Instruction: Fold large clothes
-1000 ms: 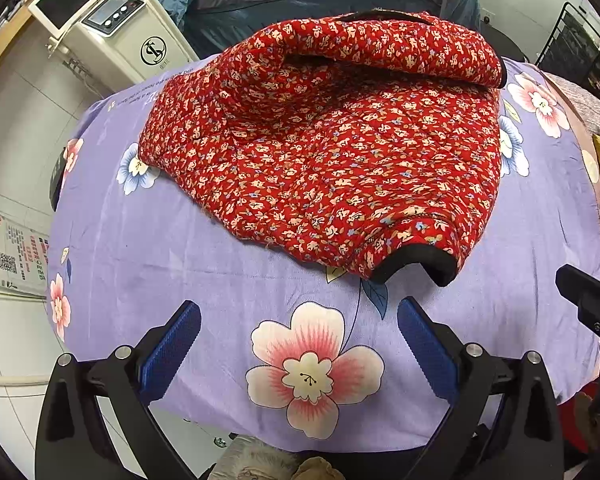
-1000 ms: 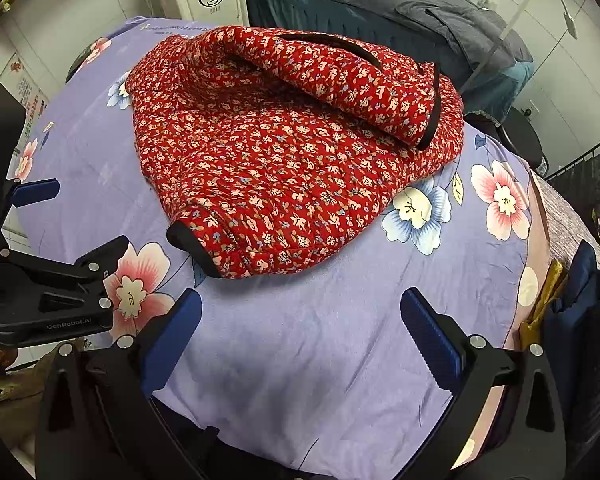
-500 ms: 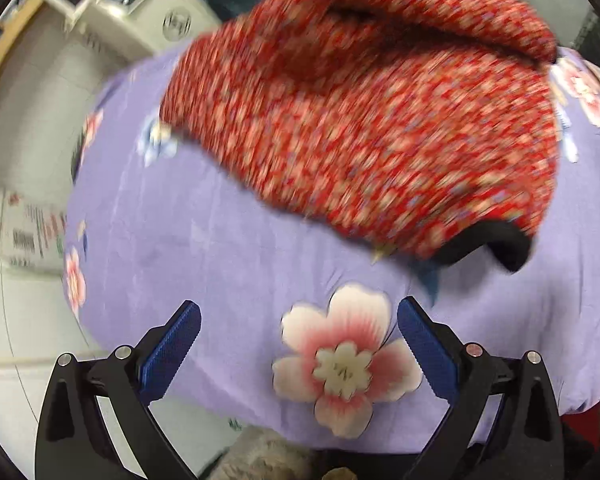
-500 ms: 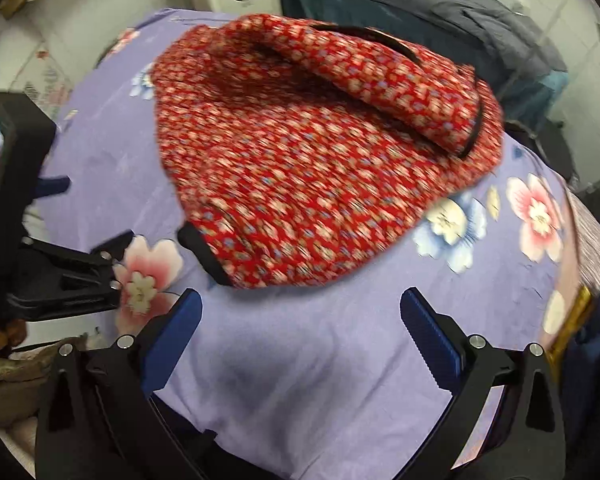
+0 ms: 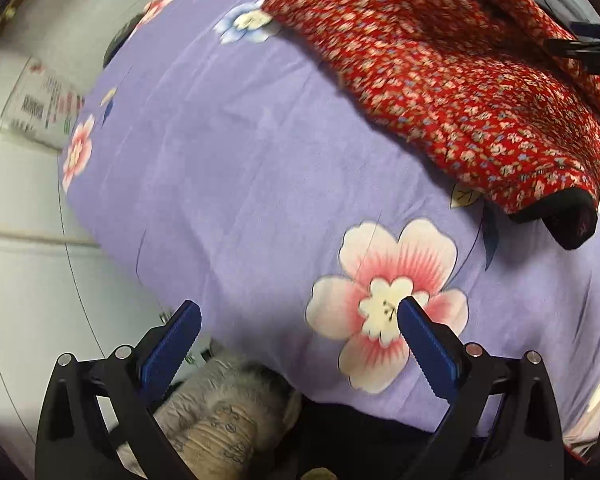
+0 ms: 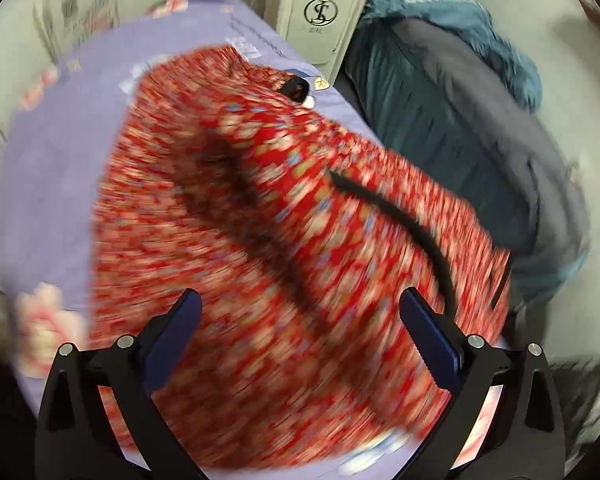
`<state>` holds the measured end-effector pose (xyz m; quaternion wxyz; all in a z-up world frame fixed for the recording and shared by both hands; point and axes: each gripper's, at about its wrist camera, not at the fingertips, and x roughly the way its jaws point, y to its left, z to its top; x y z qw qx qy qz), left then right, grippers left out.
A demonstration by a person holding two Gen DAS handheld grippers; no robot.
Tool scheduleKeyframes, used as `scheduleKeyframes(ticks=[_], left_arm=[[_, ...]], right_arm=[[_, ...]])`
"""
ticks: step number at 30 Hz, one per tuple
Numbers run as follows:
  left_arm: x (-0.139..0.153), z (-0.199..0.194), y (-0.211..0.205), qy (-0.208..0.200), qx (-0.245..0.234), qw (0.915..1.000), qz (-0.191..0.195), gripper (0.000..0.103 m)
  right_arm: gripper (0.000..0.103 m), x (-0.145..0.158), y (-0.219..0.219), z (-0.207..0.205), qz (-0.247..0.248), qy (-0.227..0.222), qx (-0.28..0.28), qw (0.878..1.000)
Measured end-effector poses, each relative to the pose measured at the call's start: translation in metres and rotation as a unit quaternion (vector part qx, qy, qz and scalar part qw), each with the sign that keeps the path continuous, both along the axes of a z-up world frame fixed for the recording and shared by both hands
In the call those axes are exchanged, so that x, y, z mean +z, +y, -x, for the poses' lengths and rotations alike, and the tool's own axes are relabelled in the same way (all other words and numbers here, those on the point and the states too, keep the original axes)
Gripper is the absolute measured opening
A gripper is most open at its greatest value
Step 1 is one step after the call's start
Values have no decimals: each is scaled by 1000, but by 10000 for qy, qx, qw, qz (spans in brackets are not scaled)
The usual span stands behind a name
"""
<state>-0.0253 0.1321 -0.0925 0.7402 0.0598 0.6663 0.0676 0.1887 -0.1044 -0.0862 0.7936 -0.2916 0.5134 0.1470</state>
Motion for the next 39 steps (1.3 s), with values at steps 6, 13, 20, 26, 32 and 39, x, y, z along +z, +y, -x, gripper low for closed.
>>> scheduleKeyframes(ticks=[6,13,20,26,32,39], left_arm=[[9,16,12,-81,217,9996,161,97],[29,3,-9,-547,-196,9976,375,97],[64,-29,-32,-1258,-781,9874,560,97],[82,-58,-35,-1281,-897,9824,1017,97],[70,-85,-51,-1070,-1087,9824,1077,97],[65,-81,-71,-828,-1125,9773,1595,97]], right_arm=[[51,-45,-5,-21,1009,170,38,9947],[18,28,-29,27,-466,168,-559,9972],[14,65,-35,157,-1846,1118,-448,9754],[0,60,21,274,-2394,2104,385,9471],[85,58,-27,233,-2323,971,-1378,9579],[90,48,-59,178,-2719,639,-2302,9322]])
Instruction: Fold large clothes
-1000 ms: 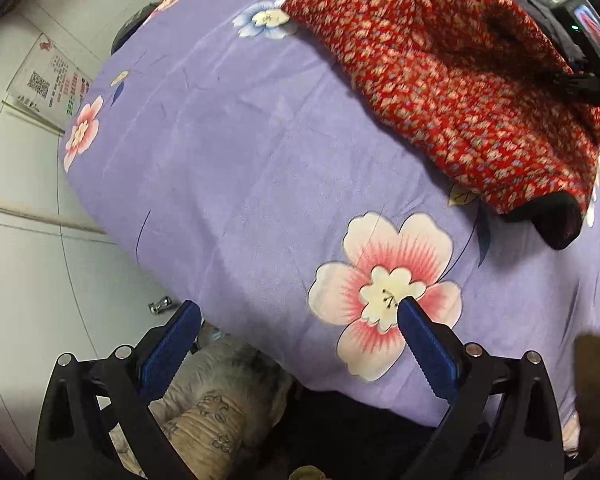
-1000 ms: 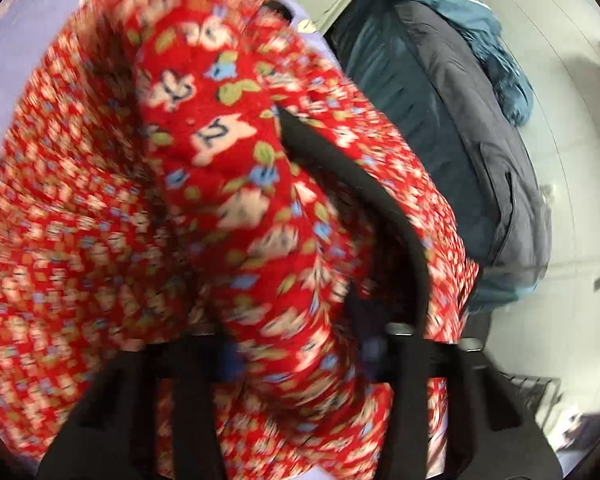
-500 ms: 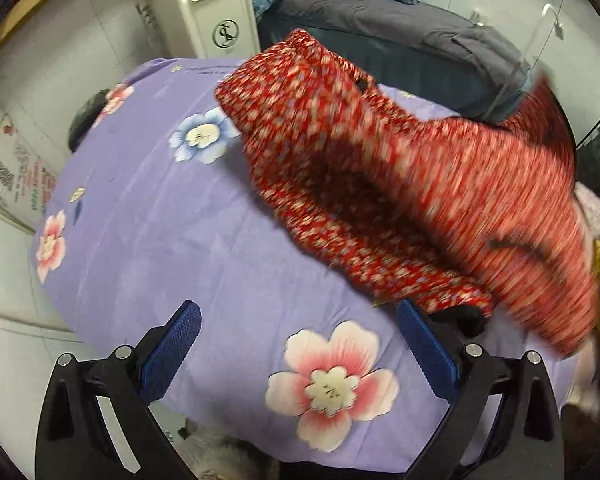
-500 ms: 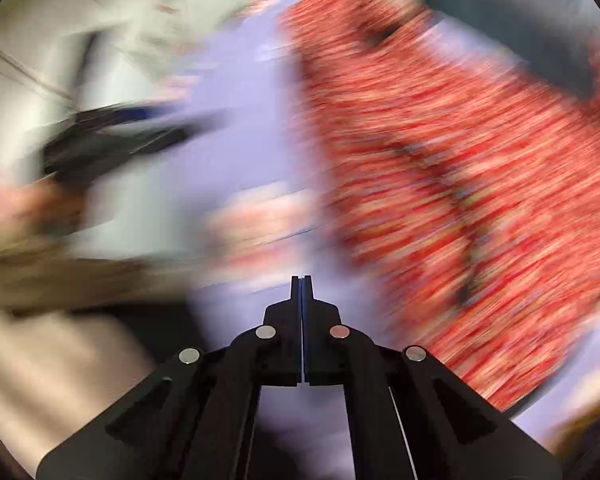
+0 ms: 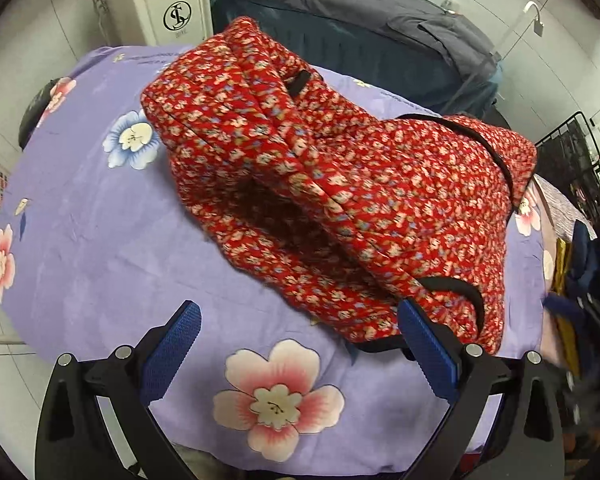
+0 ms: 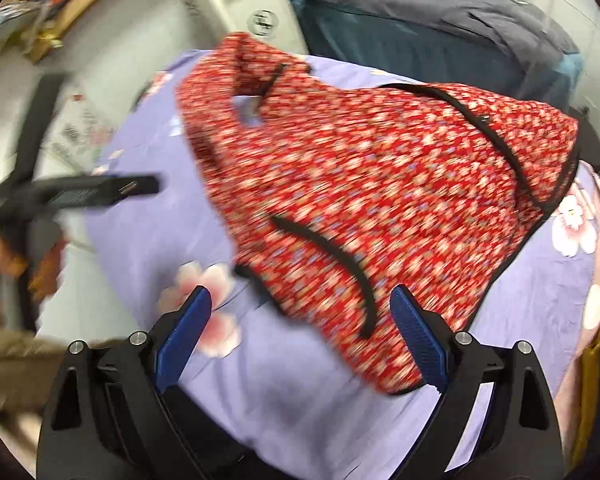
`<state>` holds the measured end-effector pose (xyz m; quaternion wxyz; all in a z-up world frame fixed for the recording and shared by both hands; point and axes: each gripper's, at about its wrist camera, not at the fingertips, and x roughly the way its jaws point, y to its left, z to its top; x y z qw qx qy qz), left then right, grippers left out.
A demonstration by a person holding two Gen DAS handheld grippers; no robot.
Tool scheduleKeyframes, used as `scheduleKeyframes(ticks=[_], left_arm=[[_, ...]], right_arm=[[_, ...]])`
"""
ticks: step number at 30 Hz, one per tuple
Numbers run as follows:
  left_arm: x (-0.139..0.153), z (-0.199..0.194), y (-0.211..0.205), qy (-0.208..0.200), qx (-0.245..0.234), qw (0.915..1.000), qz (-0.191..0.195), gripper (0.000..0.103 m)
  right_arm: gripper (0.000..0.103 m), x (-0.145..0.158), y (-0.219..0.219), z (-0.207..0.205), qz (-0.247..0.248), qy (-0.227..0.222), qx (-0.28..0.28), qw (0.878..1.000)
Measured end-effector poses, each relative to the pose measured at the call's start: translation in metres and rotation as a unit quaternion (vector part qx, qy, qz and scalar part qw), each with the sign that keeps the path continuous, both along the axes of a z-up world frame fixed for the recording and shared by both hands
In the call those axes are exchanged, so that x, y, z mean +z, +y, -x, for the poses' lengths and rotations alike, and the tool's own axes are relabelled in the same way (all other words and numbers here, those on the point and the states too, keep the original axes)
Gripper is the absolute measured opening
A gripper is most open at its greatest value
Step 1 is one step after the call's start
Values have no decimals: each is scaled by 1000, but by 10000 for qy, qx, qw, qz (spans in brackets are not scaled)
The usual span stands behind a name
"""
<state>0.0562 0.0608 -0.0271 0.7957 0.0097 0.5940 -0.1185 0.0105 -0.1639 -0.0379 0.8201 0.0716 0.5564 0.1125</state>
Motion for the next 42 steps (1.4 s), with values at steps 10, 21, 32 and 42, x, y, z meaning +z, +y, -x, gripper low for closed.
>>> scheduleKeyframes(ticks=[10,21,32,42], left_arm=[[-17,10,54,238,789,9963,-234,97],[-16,25,88,319,1317,9904,-280,97],[18,15,55,-45,909,9958,-52,97],[-16,-29,26,501,941,9937,356,97]], right_arm=[[90,-49,104,-58,1223,-174,1806,9758],[22,-76,123,-86,1746,-248,1886,9661],[23,-15,172,38,521,-556,3808,9215],[97,-22,18,-81,-106,60,138,9998]])
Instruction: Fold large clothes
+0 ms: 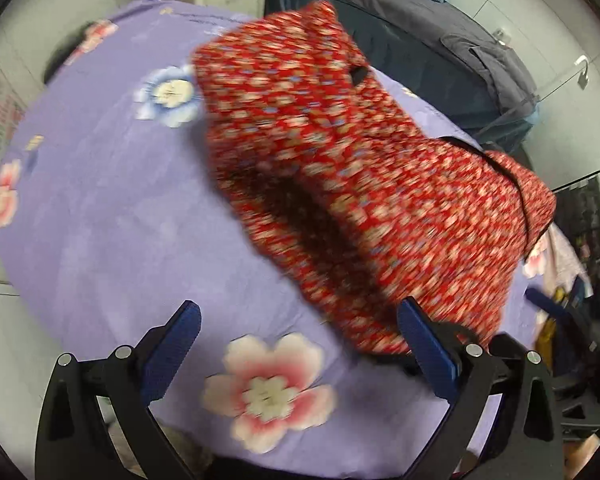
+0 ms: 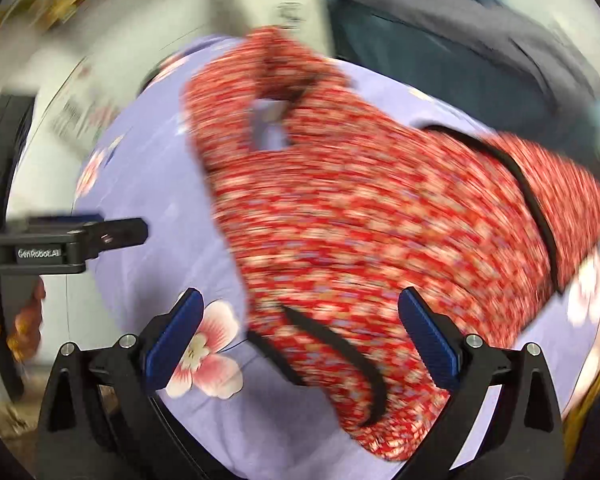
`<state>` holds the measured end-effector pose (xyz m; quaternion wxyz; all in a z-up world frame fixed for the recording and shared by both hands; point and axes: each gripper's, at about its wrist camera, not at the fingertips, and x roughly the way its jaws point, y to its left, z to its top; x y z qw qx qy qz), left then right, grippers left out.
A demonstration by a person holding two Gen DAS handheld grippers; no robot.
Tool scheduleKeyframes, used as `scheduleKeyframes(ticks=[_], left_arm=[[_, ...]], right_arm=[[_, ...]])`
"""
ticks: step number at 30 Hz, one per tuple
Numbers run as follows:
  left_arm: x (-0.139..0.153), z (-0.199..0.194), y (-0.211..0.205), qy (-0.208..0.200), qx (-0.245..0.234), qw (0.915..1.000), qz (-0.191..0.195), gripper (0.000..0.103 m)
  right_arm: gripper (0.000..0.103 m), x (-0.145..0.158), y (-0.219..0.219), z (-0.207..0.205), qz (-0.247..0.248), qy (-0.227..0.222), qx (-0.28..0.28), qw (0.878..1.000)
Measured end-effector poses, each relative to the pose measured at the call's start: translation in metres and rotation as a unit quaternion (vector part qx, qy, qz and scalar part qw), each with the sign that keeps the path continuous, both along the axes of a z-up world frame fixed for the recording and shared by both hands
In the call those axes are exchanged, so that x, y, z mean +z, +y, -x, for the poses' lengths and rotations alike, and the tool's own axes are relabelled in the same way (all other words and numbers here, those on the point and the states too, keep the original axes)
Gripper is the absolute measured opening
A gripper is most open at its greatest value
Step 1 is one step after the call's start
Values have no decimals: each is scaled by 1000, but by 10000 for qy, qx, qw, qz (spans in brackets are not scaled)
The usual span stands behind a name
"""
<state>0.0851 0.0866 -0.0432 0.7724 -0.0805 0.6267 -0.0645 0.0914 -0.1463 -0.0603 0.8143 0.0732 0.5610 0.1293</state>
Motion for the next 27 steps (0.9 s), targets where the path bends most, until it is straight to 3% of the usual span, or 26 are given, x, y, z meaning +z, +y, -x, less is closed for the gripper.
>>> scheduleKeyframes(ticks=[3,5,7,9,10,12,15,17,19,21,23,24,26,27], left_arm=[[-26,-30,-25,369,-60,9987,350,97],[-46,-47,-42,480,-134,9983,291,97],[-65,-61,-56,538,-141,9982,204,90],[-78,-74,-61,560,124,9972,485,57],[-80,-77,-62,512,232,9966,602,52],[-80,-82,-68,267,405,9980,407,33],[-71,-73,-71,117,425,9979,481,16],[-50,-57,-71,-202,199,9979,588,14],[-12,-19,-75,-711,-427,9939,731,13],[11,31,-77,-847,-1277,9843,872,13],[9,81,-77,-551,-1963,9759,773,14],[2,99,-72,-291,-2056,9751,780,14],[-19,127,-54,354,-1896,9759,1025,14],[-24,130,-47,477,-1815,9763,1082,14]], right_arm=[[97,-2,-21,10,-65,52,-328,9994],[97,-2,-27,26,-118,48,-462,9988],[97,-6,-24,45,-74,24,-499,9987],[97,-8,-28,62,76,-55,-548,9985],[97,-6,-31,69,126,-78,-583,9982],[97,-6,-39,82,188,-97,-699,9973],[97,-3,-58,99,154,-99,-959,9952],[97,1,-70,101,112,-120,-1138,9934],[97,6,-77,99,102,-156,-1181,9928],[97,11,-79,86,155,-210,-1124,9933],[97,17,-77,66,152,-307,-983,9946],[97,22,-75,57,179,-367,-897,9951],[97,31,-67,29,333,-549,-633,9959],[97,33,-63,14,389,-599,-497,9962]])
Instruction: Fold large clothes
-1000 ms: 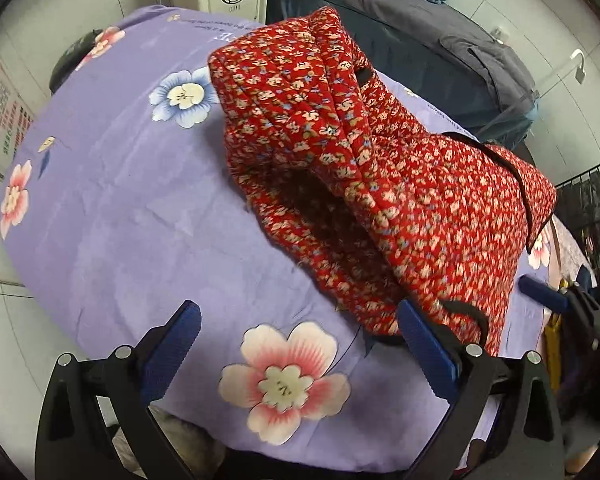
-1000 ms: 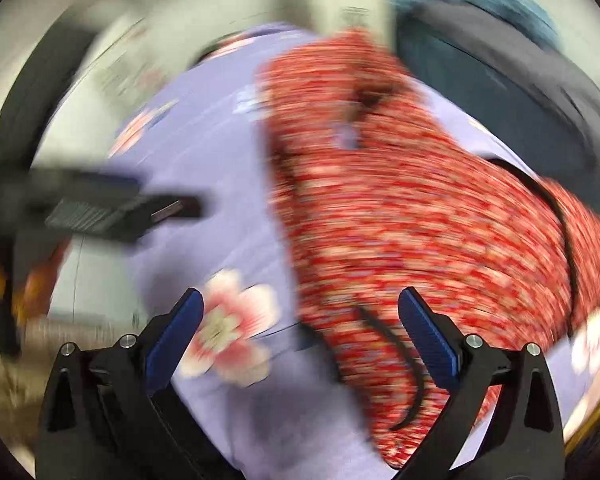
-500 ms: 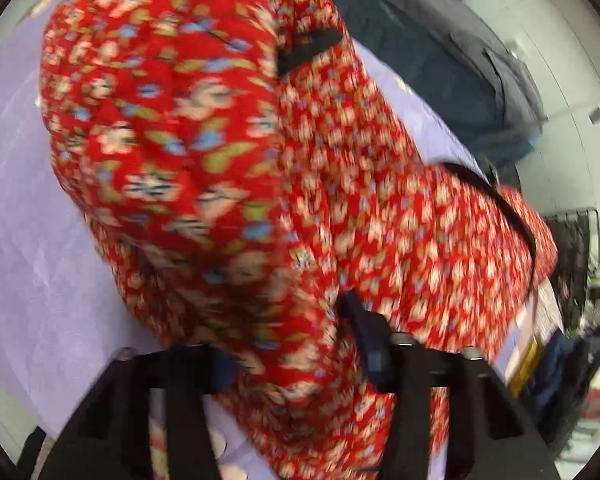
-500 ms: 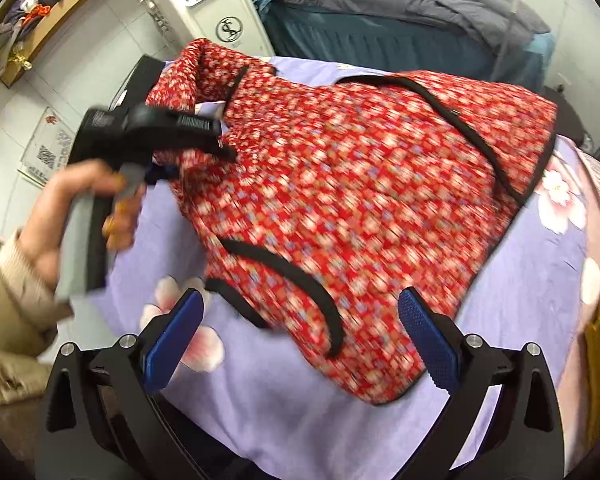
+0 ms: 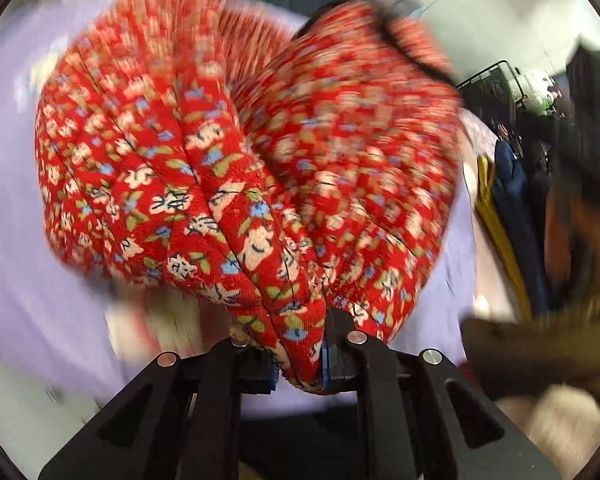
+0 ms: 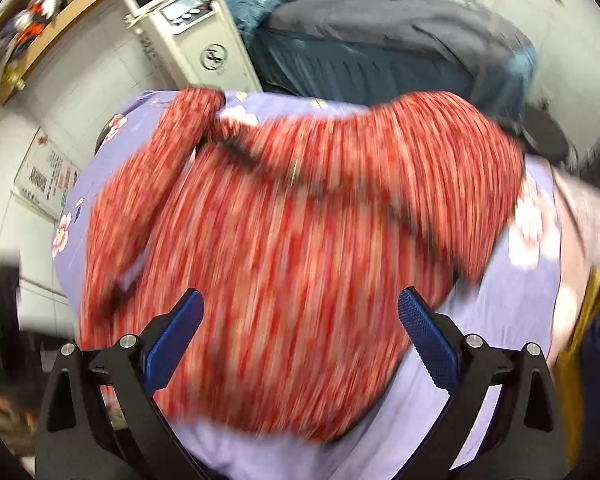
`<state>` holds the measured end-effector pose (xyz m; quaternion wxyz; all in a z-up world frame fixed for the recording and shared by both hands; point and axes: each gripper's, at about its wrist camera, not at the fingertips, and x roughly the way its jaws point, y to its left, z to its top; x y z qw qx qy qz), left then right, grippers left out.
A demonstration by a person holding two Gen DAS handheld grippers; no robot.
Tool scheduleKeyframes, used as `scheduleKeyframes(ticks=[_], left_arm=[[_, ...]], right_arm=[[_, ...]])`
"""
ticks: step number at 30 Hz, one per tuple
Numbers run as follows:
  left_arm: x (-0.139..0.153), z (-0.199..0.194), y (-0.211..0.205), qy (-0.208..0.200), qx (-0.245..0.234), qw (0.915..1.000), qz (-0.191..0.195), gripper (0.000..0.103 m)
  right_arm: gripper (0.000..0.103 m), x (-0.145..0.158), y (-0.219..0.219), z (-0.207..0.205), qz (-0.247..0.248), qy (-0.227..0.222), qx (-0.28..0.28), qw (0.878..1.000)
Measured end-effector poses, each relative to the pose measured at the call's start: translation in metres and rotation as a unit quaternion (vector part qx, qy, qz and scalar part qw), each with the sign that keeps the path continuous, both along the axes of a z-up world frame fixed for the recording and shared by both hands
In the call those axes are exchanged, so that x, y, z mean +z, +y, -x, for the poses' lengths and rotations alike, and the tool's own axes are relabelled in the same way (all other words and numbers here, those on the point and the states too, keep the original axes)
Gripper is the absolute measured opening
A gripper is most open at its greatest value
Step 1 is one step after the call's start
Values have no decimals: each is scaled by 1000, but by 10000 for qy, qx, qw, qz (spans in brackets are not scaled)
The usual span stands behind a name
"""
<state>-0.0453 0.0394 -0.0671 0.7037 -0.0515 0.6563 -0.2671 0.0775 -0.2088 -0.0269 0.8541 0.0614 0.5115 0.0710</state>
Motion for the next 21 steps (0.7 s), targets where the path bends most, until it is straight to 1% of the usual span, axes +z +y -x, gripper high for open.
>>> scheduleKeyframes(ticks=[1,2,4,5,6,7,9,10,11,12,13,14,15,16,17,18,19,20,21], left_arm=[[-2,2,9,65,139,9999,22,14],[-3,5,16,30,229,9997,-9,14],[-1,12,15,-139,134,9997,-151,15],[-1,20,11,-220,4,9995,-210,15],[-1,24,7,-236,-66,9995,-213,15],[0,27,2,-206,-113,9995,-193,15],[-4,35,-4,-77,-118,9998,-165,15],[-8,38,-5,18,-87,9998,-173,15],[-12,38,-6,91,-59,9998,-179,15],[-16,39,-6,185,-12,9996,-194,15],[-19,38,-6,243,35,9995,-221,15],[-17,39,-4,257,65,9994,-223,15],[-16,39,-3,240,112,9995,-191,15],[-13,39,-2,216,134,9995,-160,15],[-11,37,-3,186,154,9996,-143,15],[-9,38,-3,158,176,9996,-122,15],[-7,48,14,141,195,9997,-94,15],[-5,50,19,134,230,9996,-67,16],[-9,48,18,136,241,9996,-61,16]], right_arm=[[97,1,4,-13,42,7,106,9999],[97,0,11,-35,125,51,264,9996],[97,-3,21,-69,244,104,451,9986],[97,-6,28,-95,358,146,565,9977],[97,-8,32,-111,431,176,624,9970],[97,-11,38,-135,512,257,695,9959],[97,-25,48,-176,590,669,890,9920],[97,-38,57,-195,627,984,1042,9877],[97,-59,69,-216,764,1407,1331,9781],[97,-78,79,-227,1050,1593,1557,9692],[97,-95,86,-234,1383,1672,1732,9607],[97,-117,90,-238,1716,1808,1893,9498],[97,-137,91,-240,1940,1973,1926,9415],[97,-152,86,-239,2027,2144,1872,9369],[97,-166,76,-235,1860,2352,1712,9385],[95,-172,66,-230,1512,2478,1520,9448],[90,-173,59,-222,1215,2493,1383,9508],[73,-170,53,-211,965,2423,1331,9562],[54,-164,51,-202,821,2313,1348,9600]])
